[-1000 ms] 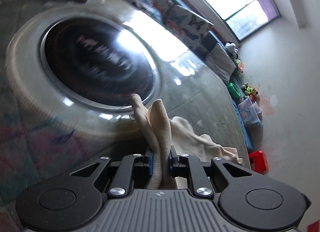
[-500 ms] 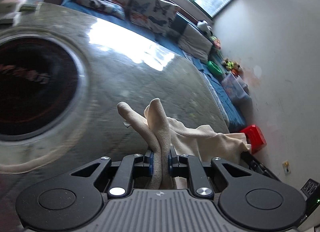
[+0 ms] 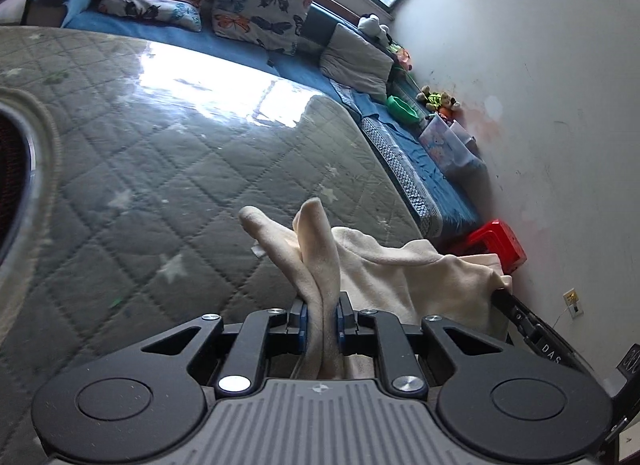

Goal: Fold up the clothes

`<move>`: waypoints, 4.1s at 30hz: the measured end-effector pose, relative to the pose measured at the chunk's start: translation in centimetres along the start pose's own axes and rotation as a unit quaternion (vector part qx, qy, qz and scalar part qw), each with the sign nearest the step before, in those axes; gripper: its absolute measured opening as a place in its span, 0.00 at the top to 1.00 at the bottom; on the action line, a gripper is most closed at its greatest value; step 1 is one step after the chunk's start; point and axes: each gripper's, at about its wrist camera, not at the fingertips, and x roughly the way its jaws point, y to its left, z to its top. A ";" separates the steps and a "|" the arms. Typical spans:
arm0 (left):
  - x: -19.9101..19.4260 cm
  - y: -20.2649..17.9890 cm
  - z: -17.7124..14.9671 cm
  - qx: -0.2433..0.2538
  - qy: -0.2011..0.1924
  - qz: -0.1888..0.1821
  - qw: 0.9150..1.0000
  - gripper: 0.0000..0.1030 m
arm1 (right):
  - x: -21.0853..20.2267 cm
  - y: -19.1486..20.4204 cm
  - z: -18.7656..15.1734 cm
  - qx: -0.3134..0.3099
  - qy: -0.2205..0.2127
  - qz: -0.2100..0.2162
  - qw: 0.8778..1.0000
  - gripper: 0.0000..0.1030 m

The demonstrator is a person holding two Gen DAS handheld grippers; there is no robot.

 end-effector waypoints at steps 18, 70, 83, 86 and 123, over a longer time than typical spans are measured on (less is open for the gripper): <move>2.1 1.3 -1.0 0.012 0.022 0.059 0.998 0.83 | 2.6 -2.7 -2.0 -0.011 0.031 -0.054 0.998 0.85; -0.3 -2.6 -7.5 0.203 -0.016 0.135 0.970 0.30 | -3.1 1.2 -7.3 -0.042 0.035 -0.037 0.998 0.75; -1.7 -2.3 -9.9 0.216 0.001 0.145 0.966 0.07 | -5.3 3.3 -8.3 -0.045 0.041 -0.031 0.998 0.40; -1.9 -2.4 -10.4 0.218 0.002 0.143 0.965 0.02 | -5.6 3.8 -8.8 -0.043 0.047 -0.032 0.997 0.28; -4.0 -1.9 -14.4 0.225 0.010 0.150 0.963 0.00 | -7.1 6.5 -10.3 -0.020 0.080 -0.060 0.995 0.00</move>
